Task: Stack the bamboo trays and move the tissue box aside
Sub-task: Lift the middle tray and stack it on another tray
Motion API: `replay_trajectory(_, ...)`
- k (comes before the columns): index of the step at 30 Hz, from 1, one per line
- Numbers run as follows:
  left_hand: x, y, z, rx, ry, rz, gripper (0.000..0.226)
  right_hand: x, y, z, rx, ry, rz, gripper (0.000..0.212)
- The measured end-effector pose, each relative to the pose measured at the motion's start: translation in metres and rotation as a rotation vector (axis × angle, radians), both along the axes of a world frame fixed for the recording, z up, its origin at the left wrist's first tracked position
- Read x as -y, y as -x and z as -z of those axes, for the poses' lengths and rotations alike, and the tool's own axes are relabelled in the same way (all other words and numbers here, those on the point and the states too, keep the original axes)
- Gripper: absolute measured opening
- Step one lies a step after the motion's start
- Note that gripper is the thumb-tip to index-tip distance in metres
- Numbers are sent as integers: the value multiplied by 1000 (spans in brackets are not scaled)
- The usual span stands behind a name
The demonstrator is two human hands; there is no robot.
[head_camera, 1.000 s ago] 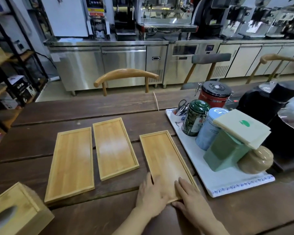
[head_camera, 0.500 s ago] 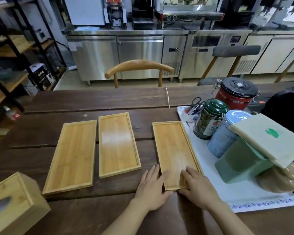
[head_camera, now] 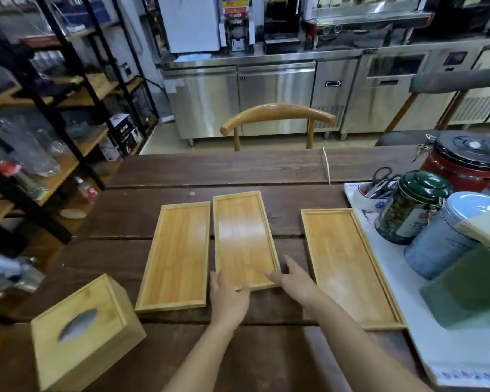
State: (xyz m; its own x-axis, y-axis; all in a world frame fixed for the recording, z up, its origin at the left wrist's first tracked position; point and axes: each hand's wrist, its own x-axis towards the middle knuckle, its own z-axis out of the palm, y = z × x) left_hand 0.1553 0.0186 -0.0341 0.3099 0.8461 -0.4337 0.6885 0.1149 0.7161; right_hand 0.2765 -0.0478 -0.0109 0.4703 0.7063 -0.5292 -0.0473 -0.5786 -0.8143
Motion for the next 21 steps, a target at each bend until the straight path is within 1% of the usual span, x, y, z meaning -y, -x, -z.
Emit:
replay_trajectory(2,-4,-1,-10,217,117,-65,56,-9,5,0,-117,-57,50,58)
replay_trajectory(3,-8,-1,-16,277,159,-122,53,-13,3,-1,-163,-63,103,56)
replay_trajectory(5,-18,2,-24,298,232,-246,56,-18,-6,-2,-219,-16,223,62)
replay_trajectory(6,-23,5,-25,294,286,-290,57,-19,-12,-3,-214,23,250,62)
replay_trajectory(7,-27,6,-23,294,353,-317,53,-19,-17,-4,-193,61,255,59)
replay_trajectory(9,-26,4,-23,305,452,-329,37,-20,-21,-6,-122,104,222,48)
replay_trajectory(10,-22,1,-26,267,426,-309,29,-20,-19,-6,-48,99,194,41)
replay_trajectory(11,-18,-3,-26,197,354,-278,26,-20,-17,-7,55,87,172,37)
replay_trajectory(13,-8,-10,-26,120,214,-212,30,-12,-15,-8,264,77,159,34)
replay_trajectory(16,11,-21,-24,164,45,-69,43,14,-21,-7,440,20,168,31)
replay_trajectory(18,27,-35,-21,250,-21,-3,45,35,-31,-4,513,-4,253,29)
replay_trajectory(19,37,-44,-20,288,-28,15,44,46,-38,-3,559,-3,306,30)
replay_trajectory(21,58,-64,-16,306,-9,15,44,66,-56,3,682,31,380,34)
